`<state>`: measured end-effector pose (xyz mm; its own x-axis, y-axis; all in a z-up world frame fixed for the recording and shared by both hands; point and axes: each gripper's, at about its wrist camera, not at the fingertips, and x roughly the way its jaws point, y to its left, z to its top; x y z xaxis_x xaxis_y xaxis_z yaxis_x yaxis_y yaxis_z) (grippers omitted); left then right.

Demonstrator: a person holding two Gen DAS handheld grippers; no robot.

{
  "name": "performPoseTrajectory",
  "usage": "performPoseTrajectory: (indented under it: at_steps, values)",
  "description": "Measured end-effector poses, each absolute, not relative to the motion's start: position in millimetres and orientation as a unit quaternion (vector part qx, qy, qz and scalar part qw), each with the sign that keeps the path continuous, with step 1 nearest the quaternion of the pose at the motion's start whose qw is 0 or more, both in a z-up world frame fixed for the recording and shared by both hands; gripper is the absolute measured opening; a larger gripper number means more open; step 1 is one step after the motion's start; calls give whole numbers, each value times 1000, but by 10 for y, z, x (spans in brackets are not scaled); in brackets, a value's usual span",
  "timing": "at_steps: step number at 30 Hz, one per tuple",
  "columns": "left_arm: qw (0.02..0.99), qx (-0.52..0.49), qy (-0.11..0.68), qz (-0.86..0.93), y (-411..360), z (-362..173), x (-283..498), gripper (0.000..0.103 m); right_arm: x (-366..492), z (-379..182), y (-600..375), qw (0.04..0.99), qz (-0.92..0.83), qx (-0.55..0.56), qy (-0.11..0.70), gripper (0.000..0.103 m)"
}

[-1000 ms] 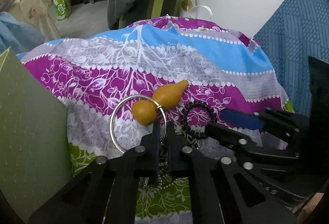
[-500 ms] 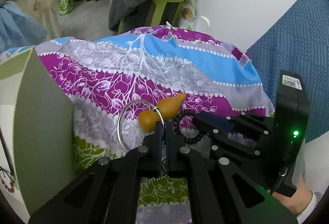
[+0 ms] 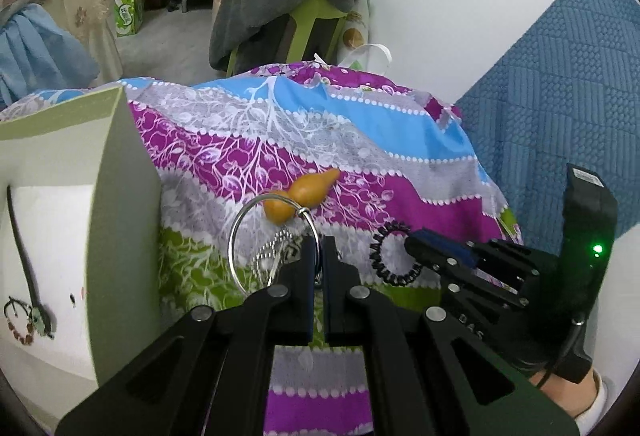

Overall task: Organize jewelry
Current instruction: 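Carry ring and hair tie into the white box and open both tools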

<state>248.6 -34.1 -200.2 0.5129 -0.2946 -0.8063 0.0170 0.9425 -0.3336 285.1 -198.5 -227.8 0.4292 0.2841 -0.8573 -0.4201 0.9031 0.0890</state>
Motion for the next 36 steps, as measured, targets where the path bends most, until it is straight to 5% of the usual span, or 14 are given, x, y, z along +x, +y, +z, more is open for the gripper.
performPoseTrajectory:
  at_steps: [11,36]
  values:
    - [858,-149,481,-104,-333,-1863,2126,2,2442,-2000,-2151,848,159,-25,505,7]
    - [895,-112,423,-86,401,-522,2088,2,2595,-344,-1619,899,173,3,403,7]
